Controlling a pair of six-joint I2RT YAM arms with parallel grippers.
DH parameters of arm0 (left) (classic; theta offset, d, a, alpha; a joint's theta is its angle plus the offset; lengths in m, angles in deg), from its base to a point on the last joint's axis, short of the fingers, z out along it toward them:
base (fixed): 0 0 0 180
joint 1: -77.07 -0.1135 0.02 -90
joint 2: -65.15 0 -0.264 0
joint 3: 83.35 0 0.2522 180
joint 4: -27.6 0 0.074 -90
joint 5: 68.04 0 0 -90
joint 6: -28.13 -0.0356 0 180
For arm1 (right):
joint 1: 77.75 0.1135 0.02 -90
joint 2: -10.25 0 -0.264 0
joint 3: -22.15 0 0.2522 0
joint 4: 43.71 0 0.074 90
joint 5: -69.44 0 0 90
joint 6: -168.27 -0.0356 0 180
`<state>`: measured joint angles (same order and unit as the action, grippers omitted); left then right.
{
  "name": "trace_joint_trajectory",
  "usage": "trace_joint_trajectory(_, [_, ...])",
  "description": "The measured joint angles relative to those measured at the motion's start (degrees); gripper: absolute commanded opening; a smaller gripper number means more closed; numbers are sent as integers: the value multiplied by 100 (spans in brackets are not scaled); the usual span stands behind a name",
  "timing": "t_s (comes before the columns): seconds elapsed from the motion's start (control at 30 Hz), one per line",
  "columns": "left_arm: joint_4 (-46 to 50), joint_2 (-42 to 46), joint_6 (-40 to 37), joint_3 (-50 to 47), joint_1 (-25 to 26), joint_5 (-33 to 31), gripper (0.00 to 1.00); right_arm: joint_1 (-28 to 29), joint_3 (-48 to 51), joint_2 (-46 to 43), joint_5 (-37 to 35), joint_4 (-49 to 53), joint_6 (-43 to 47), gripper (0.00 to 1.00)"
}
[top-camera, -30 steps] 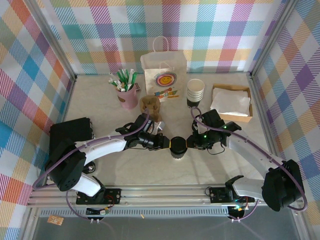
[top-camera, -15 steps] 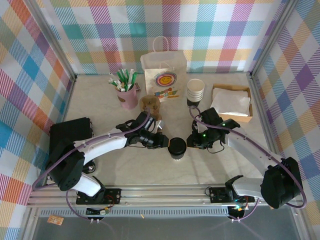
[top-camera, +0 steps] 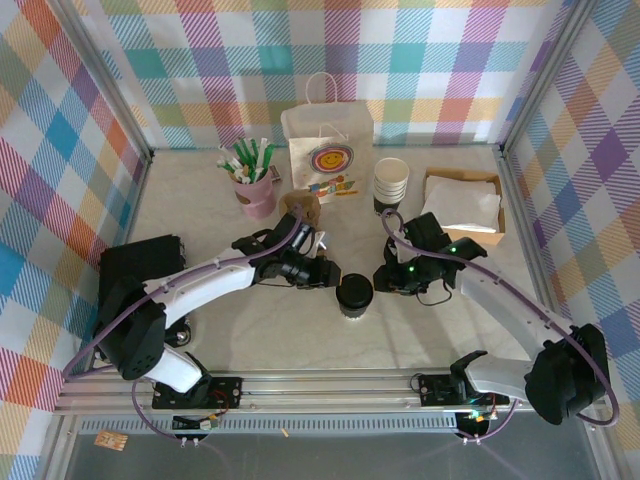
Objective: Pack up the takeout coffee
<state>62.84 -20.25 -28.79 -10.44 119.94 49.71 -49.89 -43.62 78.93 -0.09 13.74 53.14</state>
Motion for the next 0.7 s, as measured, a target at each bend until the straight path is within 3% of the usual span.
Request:
trace_joint_trajectory(0.17, [103,289,55,-190,0,2,31,-7,-323,282,162,-192,170,39])
trace_joint_trajectory(0.7, [-323,555,682,-876,96,70,30,-7,-750,1335,625,-400,660,38])
